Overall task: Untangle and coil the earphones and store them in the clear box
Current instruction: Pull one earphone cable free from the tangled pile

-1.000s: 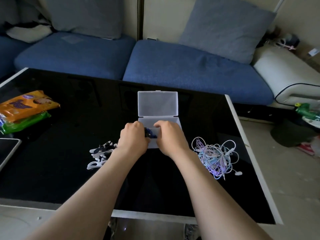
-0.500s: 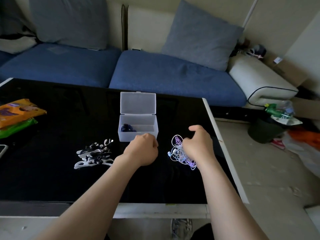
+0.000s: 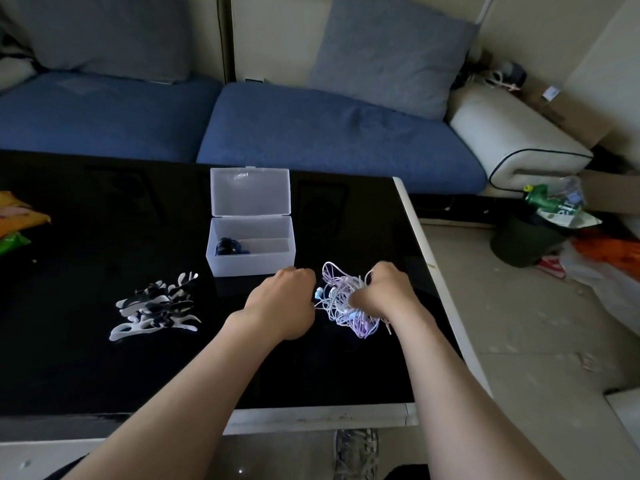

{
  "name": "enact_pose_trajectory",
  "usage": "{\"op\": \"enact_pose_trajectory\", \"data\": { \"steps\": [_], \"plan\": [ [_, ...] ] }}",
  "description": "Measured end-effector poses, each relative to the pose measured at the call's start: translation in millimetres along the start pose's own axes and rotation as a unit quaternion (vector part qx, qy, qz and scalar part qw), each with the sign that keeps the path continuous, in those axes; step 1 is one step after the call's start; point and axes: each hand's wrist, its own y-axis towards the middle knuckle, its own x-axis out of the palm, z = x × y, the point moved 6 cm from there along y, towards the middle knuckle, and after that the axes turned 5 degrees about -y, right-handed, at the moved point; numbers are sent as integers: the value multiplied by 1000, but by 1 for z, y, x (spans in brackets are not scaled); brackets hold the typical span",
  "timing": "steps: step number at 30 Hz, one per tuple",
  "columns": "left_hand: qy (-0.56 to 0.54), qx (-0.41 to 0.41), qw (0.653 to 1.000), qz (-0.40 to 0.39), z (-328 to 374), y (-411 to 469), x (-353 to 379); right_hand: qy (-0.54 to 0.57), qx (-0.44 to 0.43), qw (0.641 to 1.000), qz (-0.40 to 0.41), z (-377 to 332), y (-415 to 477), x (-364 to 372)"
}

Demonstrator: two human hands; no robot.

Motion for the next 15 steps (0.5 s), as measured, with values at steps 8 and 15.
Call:
{"op": "enact_pose_trajectory", "data": {
  "steps": [8, 15],
  "plan": [
    [-141, -62, 988, -4, -2, 9, -3, 97, -128, 986, 44, -25, -10, -20],
    [-595, -130, 785, 109, 6, 2, -39, 246, -136, 957, 71, -41, -10, -37]
  ]
}}
